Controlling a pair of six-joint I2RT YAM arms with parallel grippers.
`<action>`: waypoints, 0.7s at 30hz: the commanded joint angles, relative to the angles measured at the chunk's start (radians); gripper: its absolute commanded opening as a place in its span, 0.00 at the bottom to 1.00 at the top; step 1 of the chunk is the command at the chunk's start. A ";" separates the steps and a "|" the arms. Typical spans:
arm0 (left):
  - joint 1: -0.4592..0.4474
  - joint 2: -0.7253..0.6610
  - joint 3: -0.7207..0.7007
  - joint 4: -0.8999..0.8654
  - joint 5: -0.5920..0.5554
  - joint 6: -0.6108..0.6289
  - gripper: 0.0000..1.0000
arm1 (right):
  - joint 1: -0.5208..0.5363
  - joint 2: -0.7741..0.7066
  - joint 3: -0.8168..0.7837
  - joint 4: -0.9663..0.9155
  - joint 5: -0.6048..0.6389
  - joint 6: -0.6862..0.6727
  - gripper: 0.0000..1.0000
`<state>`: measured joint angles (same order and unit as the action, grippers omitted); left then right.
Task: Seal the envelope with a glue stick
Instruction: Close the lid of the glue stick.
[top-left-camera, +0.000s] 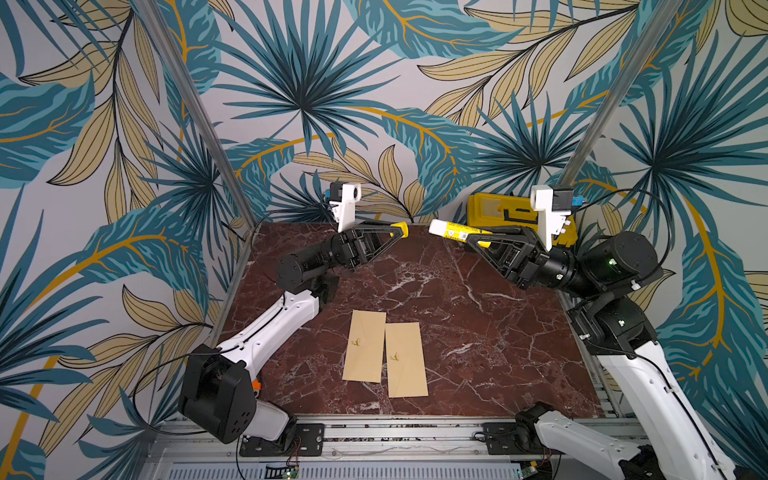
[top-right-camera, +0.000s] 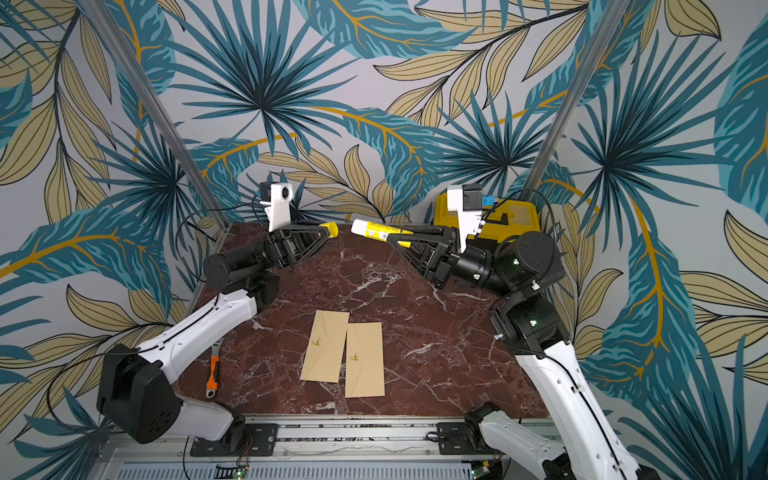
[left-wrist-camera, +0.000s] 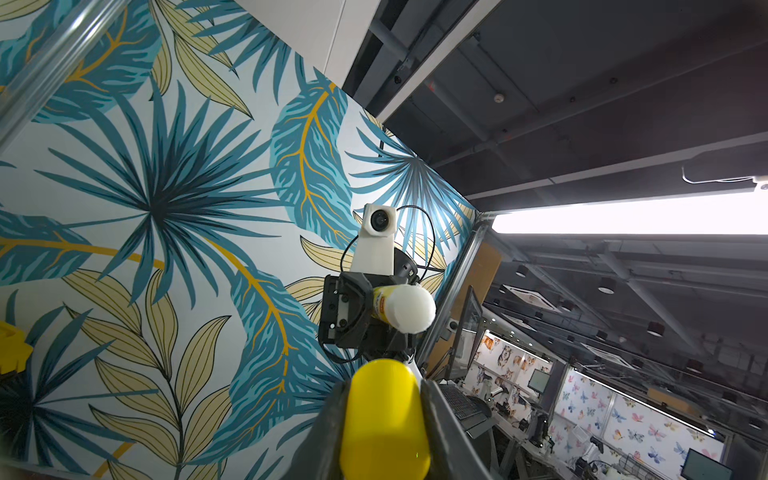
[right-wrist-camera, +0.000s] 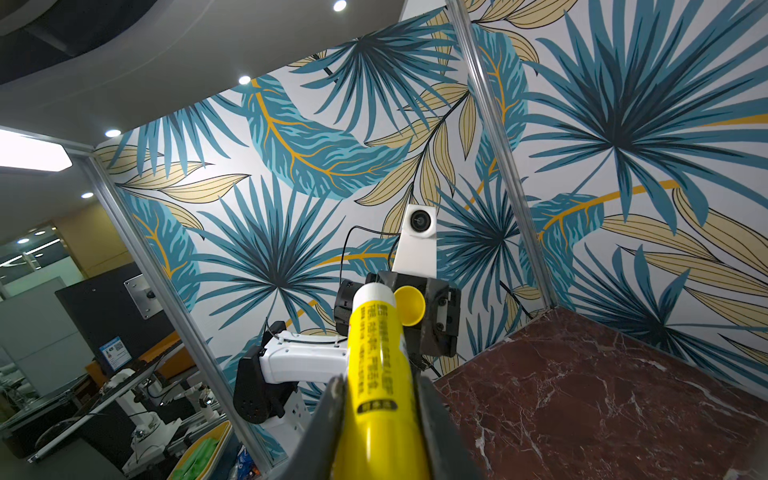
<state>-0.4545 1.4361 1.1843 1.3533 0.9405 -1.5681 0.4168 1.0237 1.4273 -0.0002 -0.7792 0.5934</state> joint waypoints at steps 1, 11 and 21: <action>0.005 -0.042 0.030 0.063 0.034 -0.039 0.31 | 0.039 0.016 0.040 0.041 -0.017 -0.025 0.00; 0.004 -0.066 0.028 0.061 0.029 -0.043 0.31 | 0.127 0.072 0.111 -0.052 0.020 -0.107 0.00; 0.003 -0.075 0.022 0.062 0.024 -0.044 0.31 | 0.176 0.107 0.132 -0.110 0.081 -0.153 0.00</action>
<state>-0.4545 1.3911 1.1851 1.3880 0.9585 -1.6062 0.5842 1.1347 1.5368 -0.0986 -0.7341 0.4694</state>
